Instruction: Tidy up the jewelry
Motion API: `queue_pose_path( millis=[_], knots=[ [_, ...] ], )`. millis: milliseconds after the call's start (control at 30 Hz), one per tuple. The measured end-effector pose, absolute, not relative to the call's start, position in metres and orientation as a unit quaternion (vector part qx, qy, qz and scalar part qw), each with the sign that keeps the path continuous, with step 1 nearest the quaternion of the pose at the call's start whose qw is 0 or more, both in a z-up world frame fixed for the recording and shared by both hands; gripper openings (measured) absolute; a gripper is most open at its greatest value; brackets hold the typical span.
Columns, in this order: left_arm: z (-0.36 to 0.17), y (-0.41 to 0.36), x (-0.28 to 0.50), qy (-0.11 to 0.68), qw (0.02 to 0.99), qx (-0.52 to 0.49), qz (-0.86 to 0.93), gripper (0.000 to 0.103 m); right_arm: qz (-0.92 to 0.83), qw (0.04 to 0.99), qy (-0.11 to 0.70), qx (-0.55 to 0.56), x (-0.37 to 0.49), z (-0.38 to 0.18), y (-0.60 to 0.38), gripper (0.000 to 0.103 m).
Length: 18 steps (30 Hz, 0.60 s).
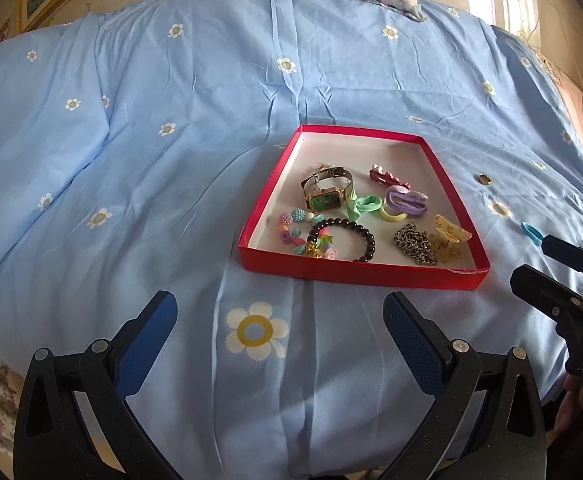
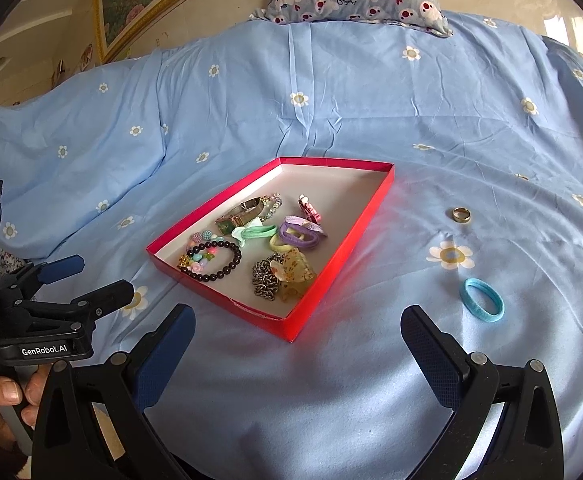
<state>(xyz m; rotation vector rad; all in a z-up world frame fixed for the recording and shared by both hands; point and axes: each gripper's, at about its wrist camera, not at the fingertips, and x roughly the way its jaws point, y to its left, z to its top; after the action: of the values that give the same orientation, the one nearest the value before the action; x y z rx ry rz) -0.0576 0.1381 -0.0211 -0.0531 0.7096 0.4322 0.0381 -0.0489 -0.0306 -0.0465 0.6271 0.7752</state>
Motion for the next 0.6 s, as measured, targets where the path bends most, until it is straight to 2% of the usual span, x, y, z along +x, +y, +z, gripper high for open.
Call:
queue_pose_path(
  millis=[600],
  knots=[
    [-0.005, 0.129, -0.06, 0.339, 0.916, -0.014, 0.213, 0.103, 0.369, 0.881, 0.296, -0.018, 0.034, -0.018, -0.049, 0.103]
  ],
)
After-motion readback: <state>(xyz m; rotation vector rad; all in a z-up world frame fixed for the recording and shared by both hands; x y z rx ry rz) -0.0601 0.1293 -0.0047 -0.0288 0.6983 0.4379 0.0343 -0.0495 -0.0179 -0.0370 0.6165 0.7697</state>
